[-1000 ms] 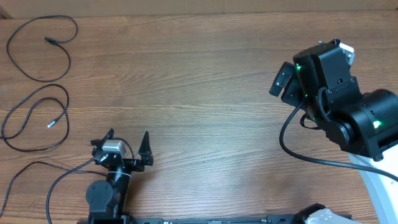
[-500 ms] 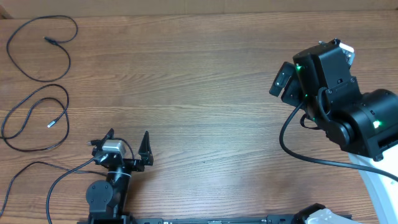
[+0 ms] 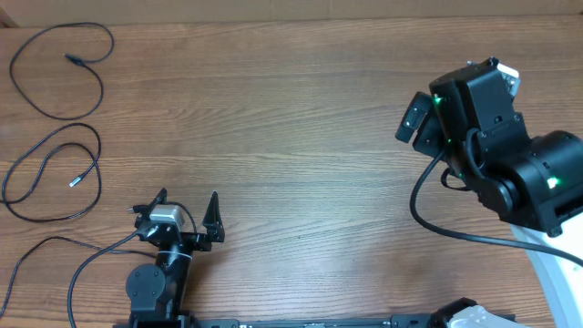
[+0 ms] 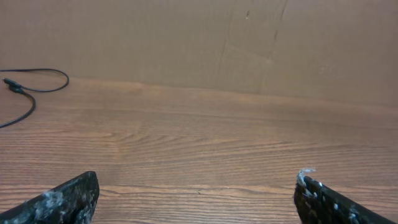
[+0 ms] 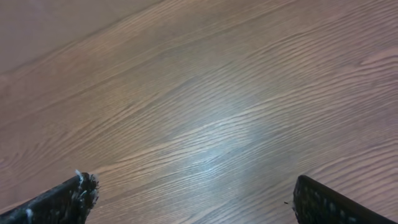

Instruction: Untangle cables

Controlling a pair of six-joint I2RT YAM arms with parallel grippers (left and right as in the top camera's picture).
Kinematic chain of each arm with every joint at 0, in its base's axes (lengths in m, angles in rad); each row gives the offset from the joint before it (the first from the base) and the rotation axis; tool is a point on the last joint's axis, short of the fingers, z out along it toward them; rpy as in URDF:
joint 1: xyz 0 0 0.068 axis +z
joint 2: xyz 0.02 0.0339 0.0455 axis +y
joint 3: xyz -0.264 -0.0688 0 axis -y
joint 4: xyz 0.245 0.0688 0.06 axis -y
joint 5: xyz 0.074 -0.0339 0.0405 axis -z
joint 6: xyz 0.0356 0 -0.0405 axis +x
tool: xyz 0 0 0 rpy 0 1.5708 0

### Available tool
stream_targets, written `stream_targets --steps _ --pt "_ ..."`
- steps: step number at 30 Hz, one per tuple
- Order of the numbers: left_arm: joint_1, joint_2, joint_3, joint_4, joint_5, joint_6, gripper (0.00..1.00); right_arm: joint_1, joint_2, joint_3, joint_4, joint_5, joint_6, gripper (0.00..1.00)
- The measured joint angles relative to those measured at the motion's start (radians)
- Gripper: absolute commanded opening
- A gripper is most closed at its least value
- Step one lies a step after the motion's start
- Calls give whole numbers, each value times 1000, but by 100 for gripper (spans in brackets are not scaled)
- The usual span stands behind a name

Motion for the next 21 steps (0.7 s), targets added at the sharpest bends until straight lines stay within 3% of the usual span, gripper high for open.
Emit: stream_targets --steps 10,21 --pt "0 0 0 0 0 0 99 -195 -200 -92 69 -2 -26 100" --pt "0 0 0 0 0 0 100 -325 -661 -684 564 -208 -358 100"
